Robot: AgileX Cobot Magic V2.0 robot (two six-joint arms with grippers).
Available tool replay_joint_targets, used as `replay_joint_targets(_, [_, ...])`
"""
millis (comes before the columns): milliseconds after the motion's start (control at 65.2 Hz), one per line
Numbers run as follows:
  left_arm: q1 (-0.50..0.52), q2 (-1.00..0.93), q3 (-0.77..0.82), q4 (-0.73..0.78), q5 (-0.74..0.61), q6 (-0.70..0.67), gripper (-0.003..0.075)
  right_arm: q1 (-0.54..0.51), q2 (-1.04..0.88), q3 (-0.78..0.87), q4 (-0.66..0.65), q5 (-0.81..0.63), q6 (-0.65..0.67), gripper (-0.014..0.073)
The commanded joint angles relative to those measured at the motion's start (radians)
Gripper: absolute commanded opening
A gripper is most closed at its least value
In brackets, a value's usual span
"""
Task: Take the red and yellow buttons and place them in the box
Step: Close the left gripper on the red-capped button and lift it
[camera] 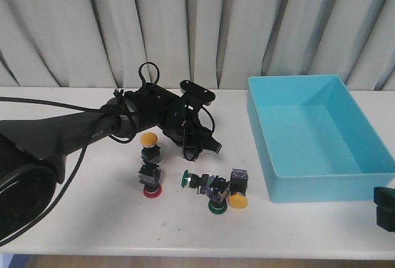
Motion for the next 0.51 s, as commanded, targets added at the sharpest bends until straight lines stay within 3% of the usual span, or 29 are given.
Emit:
replay_joint_targets(0, [-0.005,-0.064,-0.034,0.0,-0.035,-0.01,0.0326,-0.006,0.003,-0.034,-0.008,-0.058,0.0,0.0475])
replay_joint_targets(245, [-0.005,-0.101,-0.034,-0.001,0.003,-0.011,0.0209,-0.006,0.003,-0.034,-0.008,-0.058,0.0,0.0475])
replay_joint_targets(491, [-0.003,-0.253,-0.034,0.0,0.079,-0.014,0.019,-0.006,0.003,-0.034,-0.009,-0.058,0.0,0.0475])
